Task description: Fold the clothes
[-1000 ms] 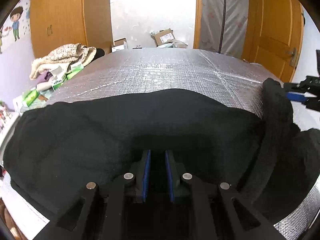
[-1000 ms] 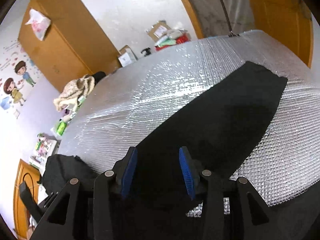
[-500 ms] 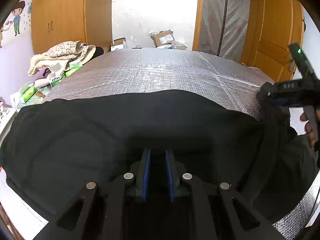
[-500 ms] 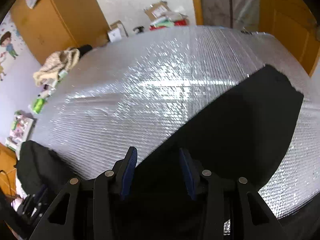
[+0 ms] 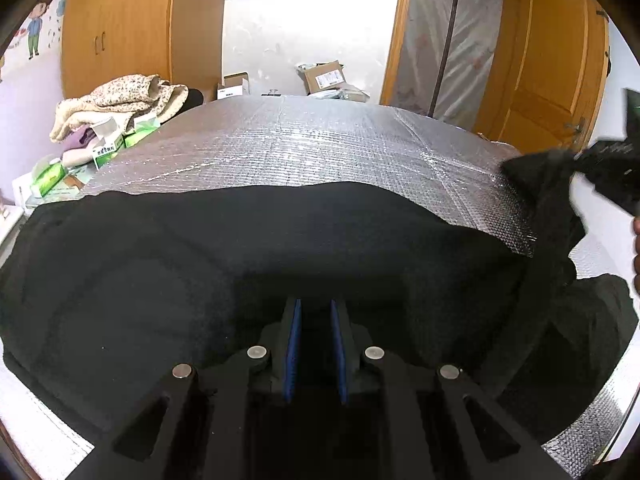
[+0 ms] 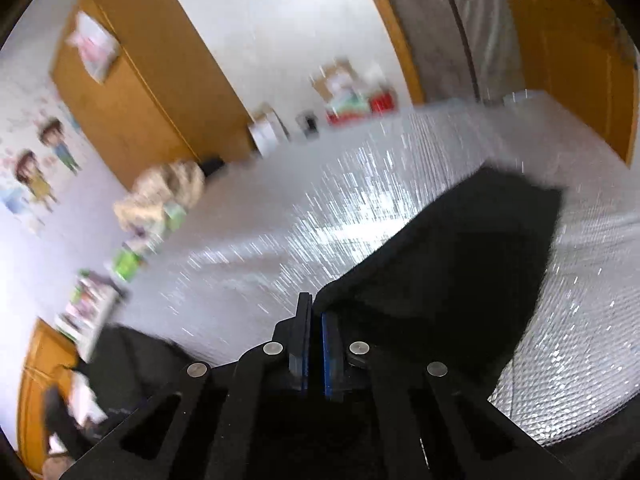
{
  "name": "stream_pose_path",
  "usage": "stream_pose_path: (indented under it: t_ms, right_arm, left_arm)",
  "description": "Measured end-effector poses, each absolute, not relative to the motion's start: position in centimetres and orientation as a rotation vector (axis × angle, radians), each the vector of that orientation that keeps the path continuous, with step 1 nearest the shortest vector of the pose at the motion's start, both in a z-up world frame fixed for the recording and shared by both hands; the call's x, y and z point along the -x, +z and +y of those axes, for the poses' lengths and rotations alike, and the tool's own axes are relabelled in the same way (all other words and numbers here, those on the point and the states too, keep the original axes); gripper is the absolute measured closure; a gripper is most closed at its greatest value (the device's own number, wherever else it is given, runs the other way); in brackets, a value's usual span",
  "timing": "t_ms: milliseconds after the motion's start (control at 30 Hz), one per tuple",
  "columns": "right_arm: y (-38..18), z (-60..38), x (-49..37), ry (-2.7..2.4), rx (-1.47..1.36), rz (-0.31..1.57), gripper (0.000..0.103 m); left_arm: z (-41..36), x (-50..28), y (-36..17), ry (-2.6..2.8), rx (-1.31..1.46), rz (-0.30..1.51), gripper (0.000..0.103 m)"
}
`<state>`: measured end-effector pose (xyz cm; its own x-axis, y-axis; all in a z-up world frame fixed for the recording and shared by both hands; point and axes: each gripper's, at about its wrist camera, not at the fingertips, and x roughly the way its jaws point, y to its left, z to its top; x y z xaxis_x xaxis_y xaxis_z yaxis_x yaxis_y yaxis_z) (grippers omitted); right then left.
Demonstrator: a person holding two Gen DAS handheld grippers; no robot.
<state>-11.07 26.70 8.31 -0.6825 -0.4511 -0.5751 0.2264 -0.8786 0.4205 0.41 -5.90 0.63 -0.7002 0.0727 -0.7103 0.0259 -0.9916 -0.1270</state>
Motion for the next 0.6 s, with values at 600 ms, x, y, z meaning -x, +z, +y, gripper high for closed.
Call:
stream_pose_path:
  t_ms: [600]
  right_arm:
    - [5.6, 33.7, -2.4, -2.61, -1.178, -0.535, 0.096]
  left_arm:
    - [-3.1, -2.5, 2.9, 2.74, 1.137, -0.128, 0.088]
